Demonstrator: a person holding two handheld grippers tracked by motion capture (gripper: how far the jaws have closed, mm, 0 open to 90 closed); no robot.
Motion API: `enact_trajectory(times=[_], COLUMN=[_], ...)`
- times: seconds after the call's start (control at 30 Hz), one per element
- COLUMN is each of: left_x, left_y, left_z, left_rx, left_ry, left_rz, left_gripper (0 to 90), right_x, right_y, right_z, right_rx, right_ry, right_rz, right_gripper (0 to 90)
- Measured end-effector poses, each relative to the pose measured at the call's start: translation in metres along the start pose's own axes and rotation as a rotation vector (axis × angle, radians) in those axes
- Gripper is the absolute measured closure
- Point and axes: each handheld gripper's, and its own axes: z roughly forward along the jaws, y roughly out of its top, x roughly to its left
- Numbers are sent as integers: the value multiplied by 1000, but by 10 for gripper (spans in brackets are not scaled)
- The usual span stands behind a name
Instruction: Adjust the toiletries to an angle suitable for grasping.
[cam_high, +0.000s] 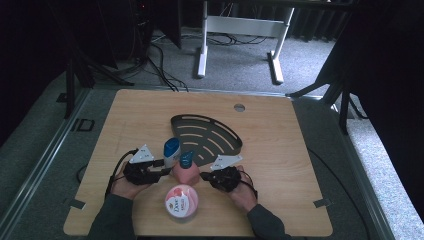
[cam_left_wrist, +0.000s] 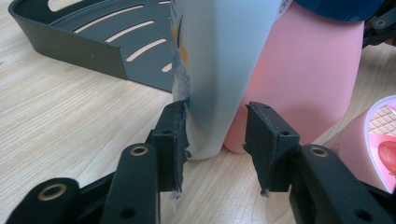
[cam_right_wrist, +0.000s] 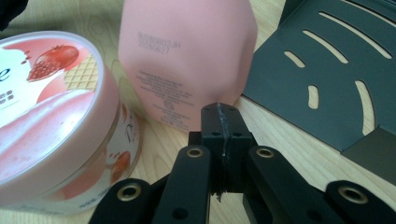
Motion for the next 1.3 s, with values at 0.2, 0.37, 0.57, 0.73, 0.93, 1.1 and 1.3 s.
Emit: enact_trajectory(times=[0.2,0.37,0.57,0.73,0.93,1.1,1.3], left_x=[1,2,3,-1,-14,-30,-49], left_y=[-3,-4,-6,-10,-21,-30,-36], left_z=[-5,-9,-13,-18,-30,-32,-30], left_rx=[1,0,-6,12,23,59,102], left_ry=[10,13,22,30,18,1,-39], left_rz=[-6,-7,-18,-18,-17,-15,9], left_gripper=[621,643,652,641,729,828,889], right_x=[0,1,3,3,7,15,29], right_y=[7,11,17,15,3,-8,-17], right_z=[9,14,21,19,8,-3,-14], right_rx=[1,0,1,3,24,34,43], right_ry=[10,20,27,27,35,61,93], right_rz=[10,8,10,12,1,0,-19], right_gripper=[900,900,900,900,900,900,900])
